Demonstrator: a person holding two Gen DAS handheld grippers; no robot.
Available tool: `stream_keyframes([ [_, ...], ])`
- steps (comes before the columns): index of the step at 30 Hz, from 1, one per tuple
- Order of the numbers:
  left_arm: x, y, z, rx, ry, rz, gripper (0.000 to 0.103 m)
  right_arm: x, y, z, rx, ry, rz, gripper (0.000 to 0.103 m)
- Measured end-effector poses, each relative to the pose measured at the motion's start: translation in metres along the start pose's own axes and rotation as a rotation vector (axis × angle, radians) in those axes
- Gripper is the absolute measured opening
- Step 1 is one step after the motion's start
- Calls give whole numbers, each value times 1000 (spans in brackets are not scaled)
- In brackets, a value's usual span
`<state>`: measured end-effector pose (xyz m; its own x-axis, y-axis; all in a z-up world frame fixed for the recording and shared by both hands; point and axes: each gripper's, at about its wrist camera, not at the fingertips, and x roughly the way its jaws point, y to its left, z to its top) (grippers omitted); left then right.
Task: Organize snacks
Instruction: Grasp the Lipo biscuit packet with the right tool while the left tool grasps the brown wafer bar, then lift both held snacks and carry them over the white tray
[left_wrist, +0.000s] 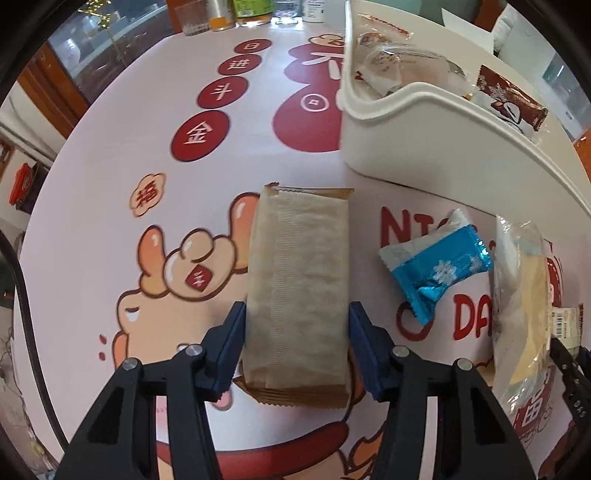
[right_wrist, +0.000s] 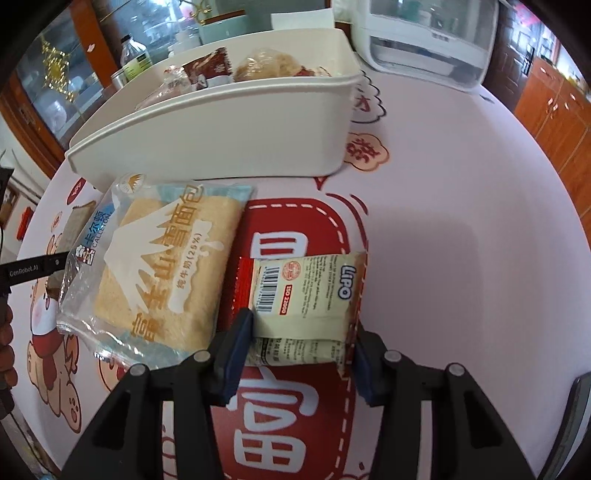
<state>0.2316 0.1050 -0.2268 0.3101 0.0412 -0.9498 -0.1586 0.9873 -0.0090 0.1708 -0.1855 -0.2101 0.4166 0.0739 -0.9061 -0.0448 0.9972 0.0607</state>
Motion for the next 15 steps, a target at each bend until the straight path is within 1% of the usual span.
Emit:
stream_keyframes([
  [4,-6,10,-14,-19,4,-1,52,-10,-15,-4,56,-10,29,49],
  [7,-14,12,-25,-10,-2,-2,52,-22,-22,-7,77,-30,43,49],
  [9,-26,12,-33,8,-20,0,52,-31,-21,-9,77,-43,50,49],
  [15,-72,-1,-45,52,-94,-43,52,-63,-10,-5,66,-115,103,49],
])
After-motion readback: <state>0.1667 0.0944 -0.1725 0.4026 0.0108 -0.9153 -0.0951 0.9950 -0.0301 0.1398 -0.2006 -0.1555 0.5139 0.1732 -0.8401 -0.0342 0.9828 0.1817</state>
